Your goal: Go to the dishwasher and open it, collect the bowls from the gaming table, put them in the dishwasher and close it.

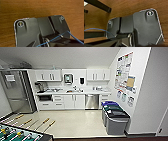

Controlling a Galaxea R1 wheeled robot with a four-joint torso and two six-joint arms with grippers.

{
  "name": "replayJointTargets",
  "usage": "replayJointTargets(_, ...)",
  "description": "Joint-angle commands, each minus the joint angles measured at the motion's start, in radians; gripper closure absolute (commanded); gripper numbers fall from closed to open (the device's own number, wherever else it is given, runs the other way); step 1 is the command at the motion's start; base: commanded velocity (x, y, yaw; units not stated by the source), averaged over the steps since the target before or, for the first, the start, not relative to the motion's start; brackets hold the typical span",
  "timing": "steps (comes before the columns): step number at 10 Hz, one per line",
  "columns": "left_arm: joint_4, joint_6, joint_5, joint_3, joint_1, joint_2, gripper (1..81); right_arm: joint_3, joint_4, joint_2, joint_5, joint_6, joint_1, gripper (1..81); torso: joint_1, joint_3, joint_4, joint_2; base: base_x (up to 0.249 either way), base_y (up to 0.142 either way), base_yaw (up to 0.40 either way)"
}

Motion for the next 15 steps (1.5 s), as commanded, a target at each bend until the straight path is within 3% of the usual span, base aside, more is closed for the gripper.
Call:
replayJointTargets(1,0.01,0.0,0.035,0.006,-0.059,-0.01,1.0,-0.01,-0.008,-0.015,-0.049,-0.003,0.053,1.0,0.0,0.0,0.0,0.0,0.278,0.0,0.0)
replayJointTargets(15,0.01,0.0,0.033,0.005,-0.054,-0.01,1.0,-0.017,-0.001,-0.012,-0.048,-0.003,0.054,1.0,0.0,0.0,0.0,0.001,0.245,0.0,0.0)
